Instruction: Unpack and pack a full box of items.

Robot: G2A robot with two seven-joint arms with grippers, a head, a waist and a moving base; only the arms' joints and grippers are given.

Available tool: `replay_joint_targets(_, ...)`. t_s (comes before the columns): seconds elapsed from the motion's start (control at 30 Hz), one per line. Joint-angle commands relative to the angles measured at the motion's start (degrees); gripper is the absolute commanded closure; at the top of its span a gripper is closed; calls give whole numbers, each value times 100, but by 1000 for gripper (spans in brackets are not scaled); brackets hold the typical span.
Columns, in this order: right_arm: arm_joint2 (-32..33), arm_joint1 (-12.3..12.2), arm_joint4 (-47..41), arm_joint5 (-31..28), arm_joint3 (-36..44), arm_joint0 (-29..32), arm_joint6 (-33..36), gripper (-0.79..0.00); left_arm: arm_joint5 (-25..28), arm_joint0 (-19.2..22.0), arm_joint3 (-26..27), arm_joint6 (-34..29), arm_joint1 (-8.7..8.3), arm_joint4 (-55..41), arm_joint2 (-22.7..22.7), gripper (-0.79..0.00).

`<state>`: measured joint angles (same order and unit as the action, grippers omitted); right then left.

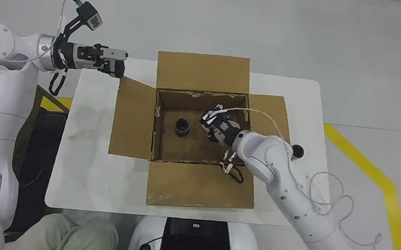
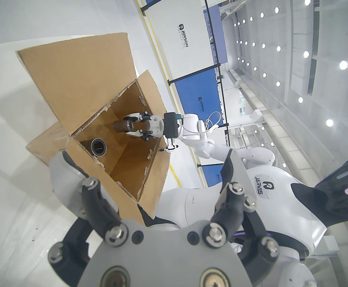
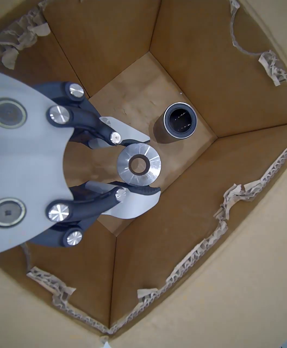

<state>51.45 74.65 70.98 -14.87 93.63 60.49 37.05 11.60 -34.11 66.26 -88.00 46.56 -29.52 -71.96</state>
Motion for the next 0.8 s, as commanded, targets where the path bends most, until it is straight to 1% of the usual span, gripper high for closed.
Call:
replay_joint_targets(0.0, -89, 41, -86, 0, -135, -131, 53, 0, 0, 0, 0, 0, 0, 0, 0, -785)
replay_joint_targets(0.4, -572, 295, -485, 43, -1063, -798, 416, 0, 0, 0, 0, 0, 0, 0, 0, -785)
replay_joint_targets(0.7, -727, 411, -612, -3, -1481, -1026, 506, 0, 0, 0, 0, 0, 0, 0, 0, -785)
replay_joint_targets(0.77, -750, 432, -636, -12, -1557, -1059, 509, -68, 0, 0, 0, 0, 0, 0, 0, -785)
